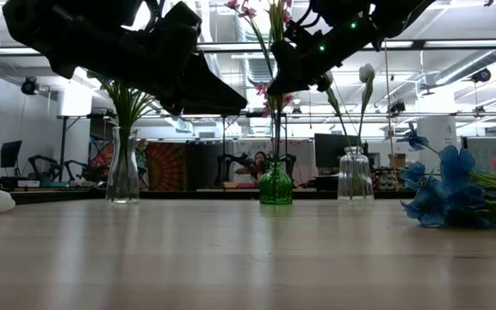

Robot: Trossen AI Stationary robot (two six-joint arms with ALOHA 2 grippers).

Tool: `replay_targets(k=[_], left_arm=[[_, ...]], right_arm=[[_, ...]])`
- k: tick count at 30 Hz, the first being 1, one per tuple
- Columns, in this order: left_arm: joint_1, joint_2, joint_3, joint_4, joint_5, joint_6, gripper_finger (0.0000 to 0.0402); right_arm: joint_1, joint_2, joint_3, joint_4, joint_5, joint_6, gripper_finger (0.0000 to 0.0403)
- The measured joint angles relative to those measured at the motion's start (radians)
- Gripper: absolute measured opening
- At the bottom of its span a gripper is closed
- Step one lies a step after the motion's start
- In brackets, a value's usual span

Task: Sort flowers into vase by color
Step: Put the top pink flowers into the green vase

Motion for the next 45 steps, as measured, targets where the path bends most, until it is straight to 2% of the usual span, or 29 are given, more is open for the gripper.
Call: replay_targets(k=[45], left_arm=[[0.000,0.000,0.000,0.000,0.000,0.000,0.0178]], right_arm=[[0.000,0.000,-0.004,0.000,0.000,0.026,0.0013]])
